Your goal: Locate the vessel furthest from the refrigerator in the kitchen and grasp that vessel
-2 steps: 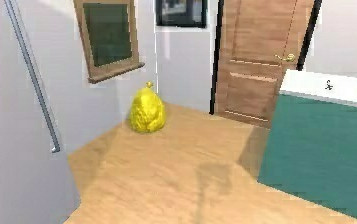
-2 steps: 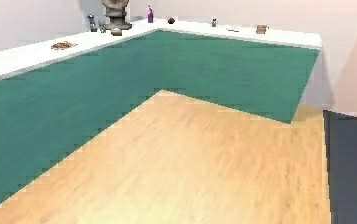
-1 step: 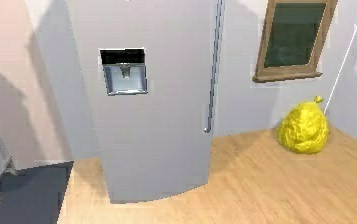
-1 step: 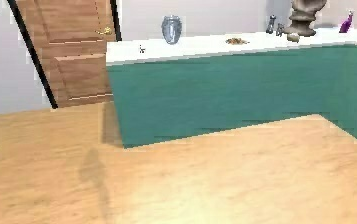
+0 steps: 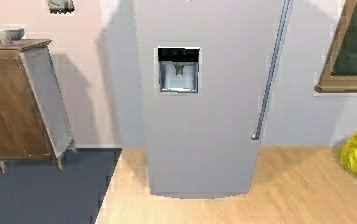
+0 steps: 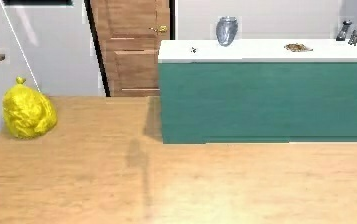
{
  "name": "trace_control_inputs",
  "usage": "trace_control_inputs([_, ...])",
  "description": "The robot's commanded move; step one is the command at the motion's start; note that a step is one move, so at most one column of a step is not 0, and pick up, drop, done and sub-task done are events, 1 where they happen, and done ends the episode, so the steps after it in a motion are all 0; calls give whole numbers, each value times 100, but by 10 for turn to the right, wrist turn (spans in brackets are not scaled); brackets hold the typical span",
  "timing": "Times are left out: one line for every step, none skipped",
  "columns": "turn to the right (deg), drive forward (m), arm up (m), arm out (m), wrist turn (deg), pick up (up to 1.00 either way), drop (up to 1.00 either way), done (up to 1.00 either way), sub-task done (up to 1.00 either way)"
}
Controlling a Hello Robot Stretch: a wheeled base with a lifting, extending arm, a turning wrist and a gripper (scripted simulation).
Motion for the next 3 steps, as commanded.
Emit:
trace_control_inputs([0,45,0,0,0,0,0,0,0])
trace_control_inputs([450,0,0,0,0,0,0,0,0])
trace_control_inputs([450,0,0,0,0,0,0,0,0])
